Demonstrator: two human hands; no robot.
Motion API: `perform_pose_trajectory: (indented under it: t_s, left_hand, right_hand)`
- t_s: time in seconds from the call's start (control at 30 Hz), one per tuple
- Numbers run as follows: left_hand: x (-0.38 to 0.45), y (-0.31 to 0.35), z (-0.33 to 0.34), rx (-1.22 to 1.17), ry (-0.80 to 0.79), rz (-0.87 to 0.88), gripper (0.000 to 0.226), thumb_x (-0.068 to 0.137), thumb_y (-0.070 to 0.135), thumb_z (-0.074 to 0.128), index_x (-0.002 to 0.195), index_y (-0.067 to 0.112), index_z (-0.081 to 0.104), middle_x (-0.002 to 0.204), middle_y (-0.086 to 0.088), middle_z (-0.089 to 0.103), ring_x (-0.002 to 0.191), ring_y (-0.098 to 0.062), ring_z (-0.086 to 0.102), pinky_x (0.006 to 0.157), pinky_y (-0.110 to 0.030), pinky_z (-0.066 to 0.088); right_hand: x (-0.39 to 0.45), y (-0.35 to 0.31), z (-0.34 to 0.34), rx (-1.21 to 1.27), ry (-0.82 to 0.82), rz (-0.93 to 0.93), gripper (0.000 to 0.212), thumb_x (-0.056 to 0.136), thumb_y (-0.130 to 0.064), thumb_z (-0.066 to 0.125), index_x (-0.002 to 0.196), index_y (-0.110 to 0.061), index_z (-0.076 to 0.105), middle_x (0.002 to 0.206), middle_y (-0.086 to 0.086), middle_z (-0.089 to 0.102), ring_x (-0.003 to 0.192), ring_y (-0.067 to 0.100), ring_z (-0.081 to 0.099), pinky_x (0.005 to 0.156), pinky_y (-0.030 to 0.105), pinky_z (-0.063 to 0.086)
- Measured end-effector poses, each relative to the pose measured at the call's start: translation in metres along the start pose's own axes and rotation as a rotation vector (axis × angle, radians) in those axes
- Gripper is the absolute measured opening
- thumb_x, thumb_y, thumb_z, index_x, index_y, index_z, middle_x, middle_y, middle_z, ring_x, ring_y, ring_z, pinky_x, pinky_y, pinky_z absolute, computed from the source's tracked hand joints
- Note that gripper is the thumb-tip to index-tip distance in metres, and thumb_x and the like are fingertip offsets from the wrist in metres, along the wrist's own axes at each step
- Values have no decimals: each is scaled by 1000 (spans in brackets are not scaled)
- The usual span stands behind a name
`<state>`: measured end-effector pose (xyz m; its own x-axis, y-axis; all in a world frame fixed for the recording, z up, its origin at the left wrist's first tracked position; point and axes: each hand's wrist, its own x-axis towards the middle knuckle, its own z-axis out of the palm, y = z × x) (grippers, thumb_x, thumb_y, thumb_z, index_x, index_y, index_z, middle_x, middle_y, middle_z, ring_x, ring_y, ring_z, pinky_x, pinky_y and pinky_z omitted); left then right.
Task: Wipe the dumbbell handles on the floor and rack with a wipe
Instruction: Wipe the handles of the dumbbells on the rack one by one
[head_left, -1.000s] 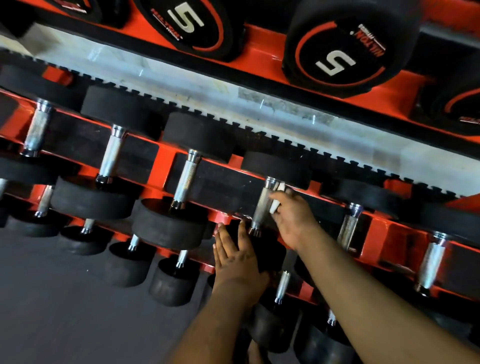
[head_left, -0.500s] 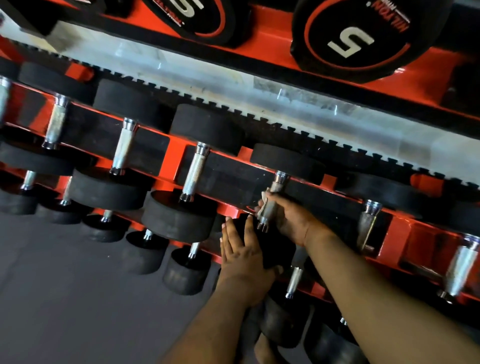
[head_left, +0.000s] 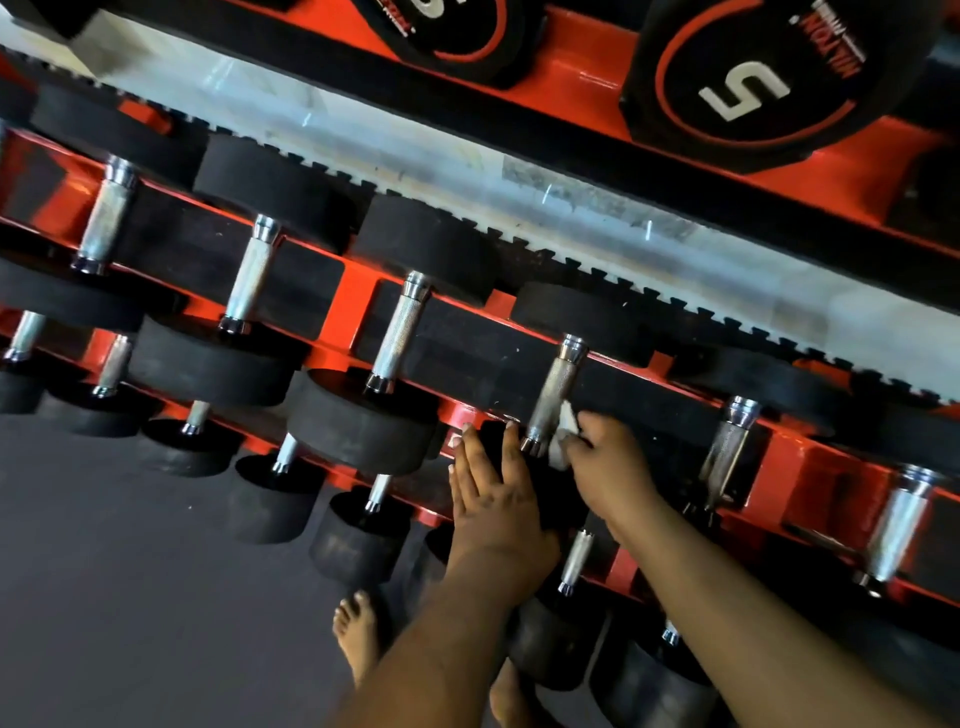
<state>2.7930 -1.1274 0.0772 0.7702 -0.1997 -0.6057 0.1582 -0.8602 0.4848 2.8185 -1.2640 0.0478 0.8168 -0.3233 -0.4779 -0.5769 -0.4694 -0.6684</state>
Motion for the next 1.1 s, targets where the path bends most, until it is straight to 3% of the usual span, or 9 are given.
perform_pose_trajectory:
  t_s: [0.1,0.2,0.3,0.53,0.63,0.73,0.8,0.9,1.1]
  left_hand:
    - [-1,-2,1,7,-3,20,119,86,55,66,157,21,-23,159,-24,-34,148,-36,-34,120,-45,-19]
    - [-3,-1,-1,-2,-6,23,122,86,56,67,156,21,-27,159,-22,-35,148,-36,-34,120,-45,-19]
    - [-4,-2,-2,-17,-2,28,124,87,53,68,153,21,-32,158,-21,-38,147,-34,-36,119,-44,-20]
    - [-6,-17,4,-18,80,118,124,87,65,61,152,20,-34,163,-16,-30,148,-26,-35,120,-39,-20]
    - [-7,-37,-1,66,137,206,116,86,71,54,159,17,-19,167,-12,-21,146,-17,-32,123,-40,-17]
    - [-10,-61,-15,139,320,289,100,85,71,37,162,14,8,170,-12,2,155,-22,-13,125,-49,-9]
    - [-8,-79,-31,206,435,290,93,87,67,38,160,14,18,170,-12,10,157,-25,-4,124,-55,-4]
    - [1,-109,-61,191,521,186,89,91,63,48,160,16,20,170,-10,10,157,-25,-3,124,-57,0]
    - [23,-141,-104,-29,386,78,114,81,52,76,162,16,4,169,-13,-6,157,-26,-6,127,-47,4]
  right_hand:
    - [3,-10,-12,-269,244,-508,38,98,-8,50,133,-13,66,125,9,70,112,21,66,93,25,49]
    - [28,-13,-20,-785,76,-811,60,91,-5,30,149,-10,48,154,9,47,144,24,41,114,42,41]
    - [36,-10,-22,-1142,-173,-830,66,90,-8,22,154,-8,36,163,10,30,153,27,18,121,48,29]
    - [7,11,-42,-1018,-407,-968,56,90,-7,48,145,-16,53,153,3,48,144,20,40,117,39,37]
    - [-6,14,-43,-833,-267,-904,66,81,8,64,141,-19,58,149,0,53,140,16,46,112,39,44]
    - [-21,-5,-31,-362,-113,-716,56,91,10,53,137,-22,63,145,-18,51,137,-6,42,116,20,34]
    - [-25,-25,-12,-218,-55,-640,53,95,9,51,136,-21,64,145,-15,53,138,-5,43,118,20,31]
    - [-19,-53,19,-177,-77,-632,52,97,6,51,140,-22,60,149,-7,52,141,-1,41,119,22,30]
    - [20,-104,88,-424,-71,-904,57,90,8,56,140,-20,61,152,2,49,141,17,46,116,31,37]
